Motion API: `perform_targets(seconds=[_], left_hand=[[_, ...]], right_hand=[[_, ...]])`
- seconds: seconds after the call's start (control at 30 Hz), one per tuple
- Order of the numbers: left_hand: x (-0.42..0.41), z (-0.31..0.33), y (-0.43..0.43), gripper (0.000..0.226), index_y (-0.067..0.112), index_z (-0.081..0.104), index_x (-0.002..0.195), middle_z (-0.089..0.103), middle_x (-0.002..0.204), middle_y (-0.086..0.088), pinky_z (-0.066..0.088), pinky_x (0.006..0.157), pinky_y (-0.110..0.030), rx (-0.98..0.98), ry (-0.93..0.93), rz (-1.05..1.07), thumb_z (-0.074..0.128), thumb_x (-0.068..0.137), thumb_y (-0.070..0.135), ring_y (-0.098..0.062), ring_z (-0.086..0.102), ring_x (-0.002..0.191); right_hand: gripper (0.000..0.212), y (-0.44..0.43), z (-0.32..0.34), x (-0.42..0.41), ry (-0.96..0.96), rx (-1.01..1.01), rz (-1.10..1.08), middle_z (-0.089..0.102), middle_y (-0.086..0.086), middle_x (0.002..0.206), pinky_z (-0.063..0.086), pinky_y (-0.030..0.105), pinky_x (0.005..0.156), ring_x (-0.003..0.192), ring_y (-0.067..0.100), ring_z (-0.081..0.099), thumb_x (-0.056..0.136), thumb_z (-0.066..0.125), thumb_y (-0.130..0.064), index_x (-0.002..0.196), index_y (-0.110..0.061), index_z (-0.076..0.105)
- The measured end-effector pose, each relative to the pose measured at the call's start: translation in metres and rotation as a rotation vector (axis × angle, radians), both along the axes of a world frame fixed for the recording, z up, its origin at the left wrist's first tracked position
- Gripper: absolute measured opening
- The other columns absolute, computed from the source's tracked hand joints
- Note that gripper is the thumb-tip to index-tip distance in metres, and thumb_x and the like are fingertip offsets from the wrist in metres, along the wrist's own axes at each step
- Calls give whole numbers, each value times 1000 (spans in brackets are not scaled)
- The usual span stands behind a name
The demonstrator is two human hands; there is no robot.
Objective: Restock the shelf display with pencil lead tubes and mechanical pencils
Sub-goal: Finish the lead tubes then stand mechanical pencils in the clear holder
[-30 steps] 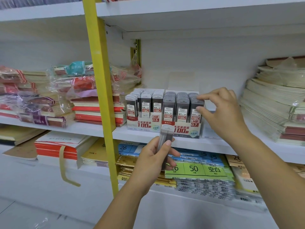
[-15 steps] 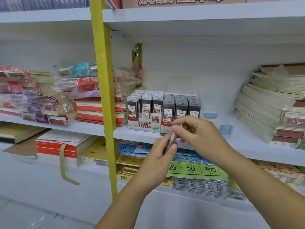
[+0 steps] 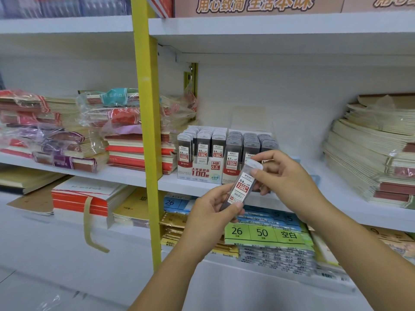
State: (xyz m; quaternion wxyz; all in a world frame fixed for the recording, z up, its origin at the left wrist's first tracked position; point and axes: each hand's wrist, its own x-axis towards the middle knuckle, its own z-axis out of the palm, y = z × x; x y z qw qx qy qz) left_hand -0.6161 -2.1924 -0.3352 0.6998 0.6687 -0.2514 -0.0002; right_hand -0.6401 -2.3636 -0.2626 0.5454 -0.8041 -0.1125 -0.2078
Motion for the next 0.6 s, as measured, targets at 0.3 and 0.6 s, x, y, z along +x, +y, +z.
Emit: perform_targets(seconds=[0.3, 0.6], left_hand=[[32, -2, 30, 47, 36, 44, 145, 39, 147, 19, 29, 112, -20, 359, -390, 572, 56, 99, 36, 3, 31, 134], [62, -14, 58, 73, 35, 11, 159, 11, 167, 18, 19, 124, -32, 485, -405, 564, 54, 100, 40, -3, 10, 151]], right_hand=[[19, 27, 40, 19, -398, -133, -162, 69, -12, 92, 56, 25, 74, 88, 5, 66, 90, 64, -24, 99, -38, 54], [11, 67, 62, 86, -281, -661, -194, 62, -17, 88, 49, 22, 71, 83, -1, 58, 90, 63, -33, 95, -36, 54]])
